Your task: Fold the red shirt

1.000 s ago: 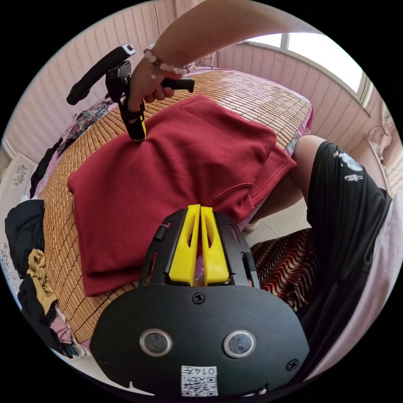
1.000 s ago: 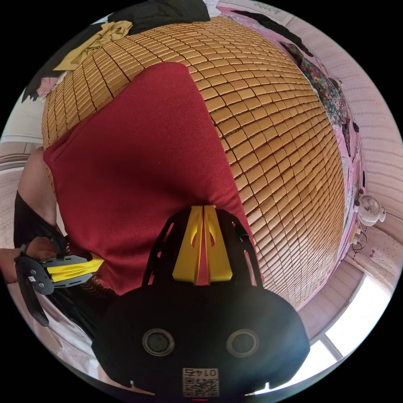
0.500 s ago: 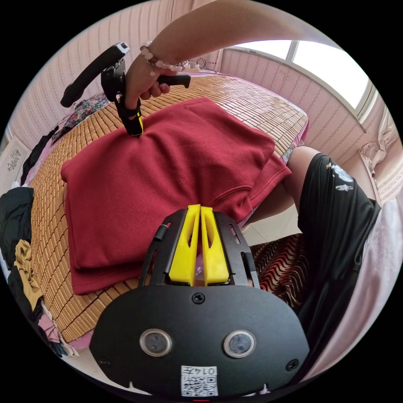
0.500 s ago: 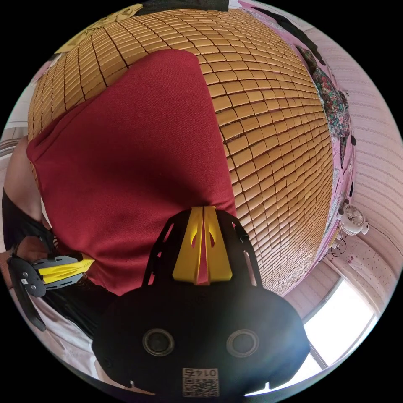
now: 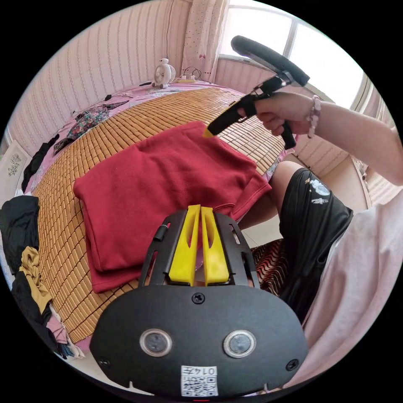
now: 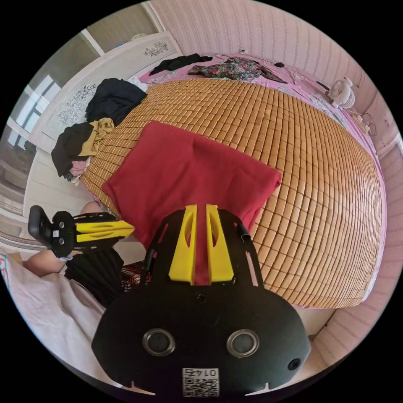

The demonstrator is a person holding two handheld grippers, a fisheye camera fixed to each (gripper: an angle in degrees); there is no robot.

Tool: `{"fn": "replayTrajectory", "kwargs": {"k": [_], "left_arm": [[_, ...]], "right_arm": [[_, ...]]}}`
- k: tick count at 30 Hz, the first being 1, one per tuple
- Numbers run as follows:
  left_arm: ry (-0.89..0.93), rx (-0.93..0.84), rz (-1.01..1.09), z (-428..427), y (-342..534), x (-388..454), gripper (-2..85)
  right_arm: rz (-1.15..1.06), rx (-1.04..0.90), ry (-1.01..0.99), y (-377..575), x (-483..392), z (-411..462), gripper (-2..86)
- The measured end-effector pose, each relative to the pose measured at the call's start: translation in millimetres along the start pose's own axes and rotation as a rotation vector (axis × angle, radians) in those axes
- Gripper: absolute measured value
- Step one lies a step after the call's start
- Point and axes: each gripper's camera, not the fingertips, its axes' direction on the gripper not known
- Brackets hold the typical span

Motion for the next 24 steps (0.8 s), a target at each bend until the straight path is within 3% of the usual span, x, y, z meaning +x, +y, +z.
{"fn": "replayTrajectory", "kwargs": {"k": [6, 14, 20, 24], "left_arm": [[-0.012, 0.002, 0.077, -5, -7, 25, 2.9], [0.018, 0.127, 0.074, -14, -2, 43, 8.6], [0.065, 0.088, 0.196, 1, -6, 67, 12.8], [0.113, 0.064, 0.237, 17, -19, 78, 15.9]], "right_arm": [[0.112, -0.136, -0.005, 85, 49, 22, 11.6], [0.158, -0.26, -0.02, 109, 97, 51, 9.1], [0.195, -0.161, -0.072, 144, 141, 42, 5.1], [0.234, -0.067, -0.247, 167, 178, 22, 1.9]]}}
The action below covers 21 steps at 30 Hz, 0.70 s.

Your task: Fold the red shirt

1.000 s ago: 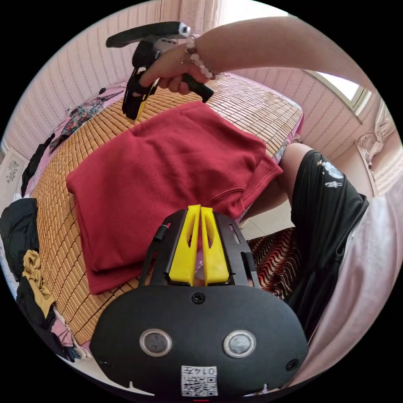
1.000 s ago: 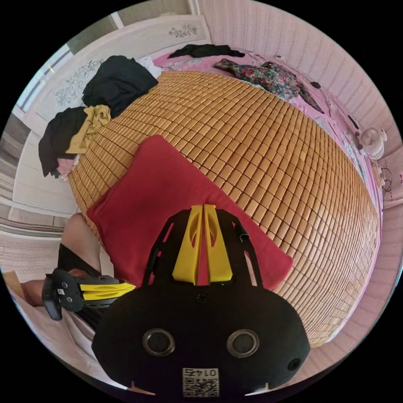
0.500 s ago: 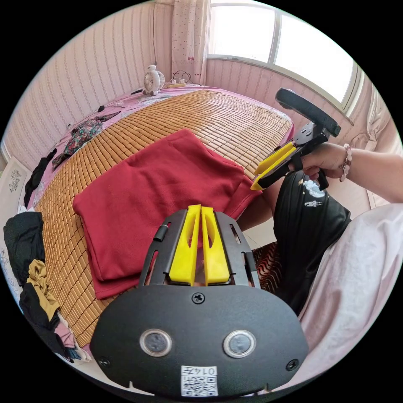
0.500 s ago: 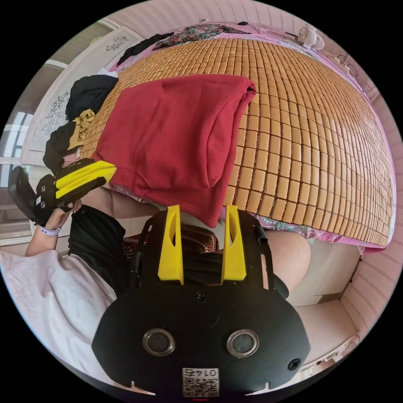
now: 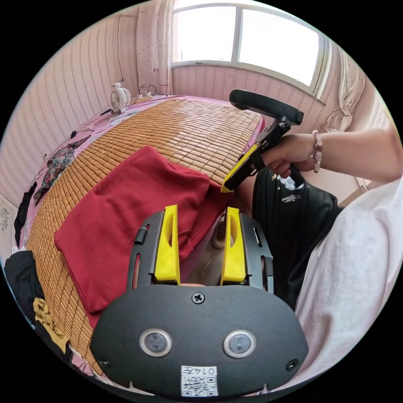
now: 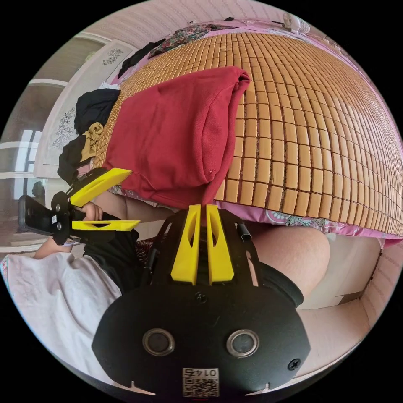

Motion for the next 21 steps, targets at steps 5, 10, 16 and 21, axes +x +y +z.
{"fn": "replayTrajectory", "kwargs": {"k": [5, 10, 16, 21], "left_arm": [[0.034, -0.031, -0.009, 23, -18, -6, 19.5], [-0.046, -0.005, 0.03, 29, -31, -8, 12.3], [-0.098, -0.058, 0.009, 31, -13, -13, 5.3], [0.015, -0.009, -0.12, -10, 42, -31, 3.5]], "right_arm": [[0.07, 0.14, -0.392, 17, 47, -30, 1.6], [0.008, 0.17, -0.555, 28, 59, -42, 2.2], [0.065, 0.222, -0.581, 48, 84, -41, 6.0], [0.318, 0.37, -0.572, 68, 141, -26, 9.4]]}}
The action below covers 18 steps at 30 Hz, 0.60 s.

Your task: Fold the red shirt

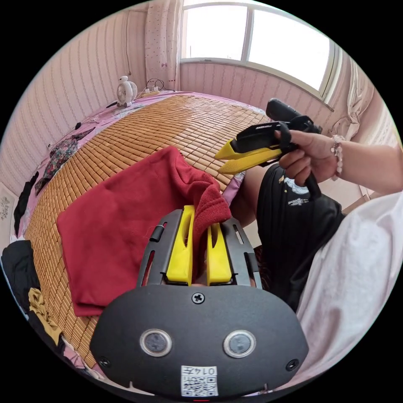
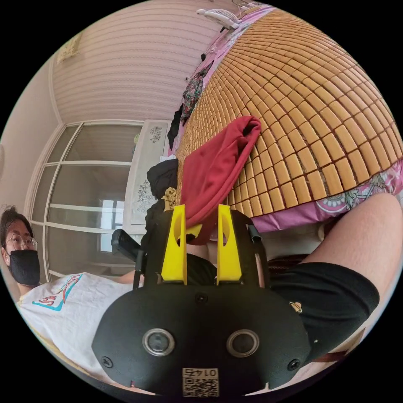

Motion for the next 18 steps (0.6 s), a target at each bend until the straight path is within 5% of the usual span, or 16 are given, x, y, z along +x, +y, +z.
{"fn": "replayTrajectory", "kwargs": {"k": [7, 13, 18], "left_arm": [[0.081, 0.053, -0.202, -48, 65, -43, 2.7], [0.053, 0.08, -0.155, -62, 86, -57, 2.5], [0.233, 0.238, -0.177, -80, 90, -73, 2.5]], "right_arm": [[0.208, 0.102, -0.032, -9, 41, 25, 12.4], [0.075, 0.053, 0.001, -8, 8, 24, 6.3], [-0.07, 0.111, -0.049, 3, -47, -27, 4.3]]}}
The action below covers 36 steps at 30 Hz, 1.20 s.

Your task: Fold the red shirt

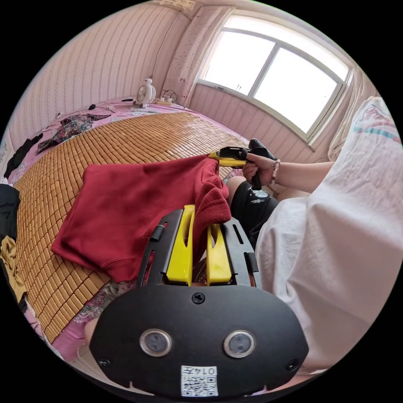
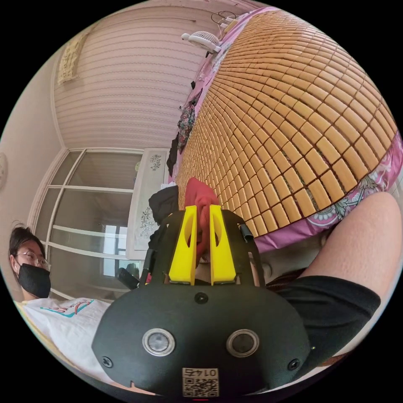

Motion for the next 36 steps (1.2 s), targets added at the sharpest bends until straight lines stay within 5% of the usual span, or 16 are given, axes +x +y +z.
{"fn": "replayTrajectory", "kwargs": {"k": [6, 14, 18, 29, 31, 36], "left_arm": [[0.055, 0.202, -0.149, -19, 11, -28, 2.6], [-0.239, 0.227, -0.518, -42, 37, -123, 3.0], [-0.235, 0.168, -0.801, -24, 54, -197, 3.4], [-0.2, 0.138, -0.825, 12, 61, -253, 4.7], [-0.182, 0.154, -0.852, 19, 65, -259, 4.8], [-0.105, 0.109, -0.88, 21, 59, -276, 5.0]], "right_arm": [[-0.304, -0.053, 0.167, -28, -120, 16, 4.0], [-0.536, -0.322, 0.455, -86, -222, 268, 5.6], [-0.493, -0.452, 0.785, -93, -204, 373, 6.5], [-0.691, -0.271, 0.604, -71, -275, 345, 5.1], [-0.822, -0.475, 0.748, -51, -274, 387, 3.7], [-0.906, -0.595, 1.053, -48, -251, 457, 2.1]]}}
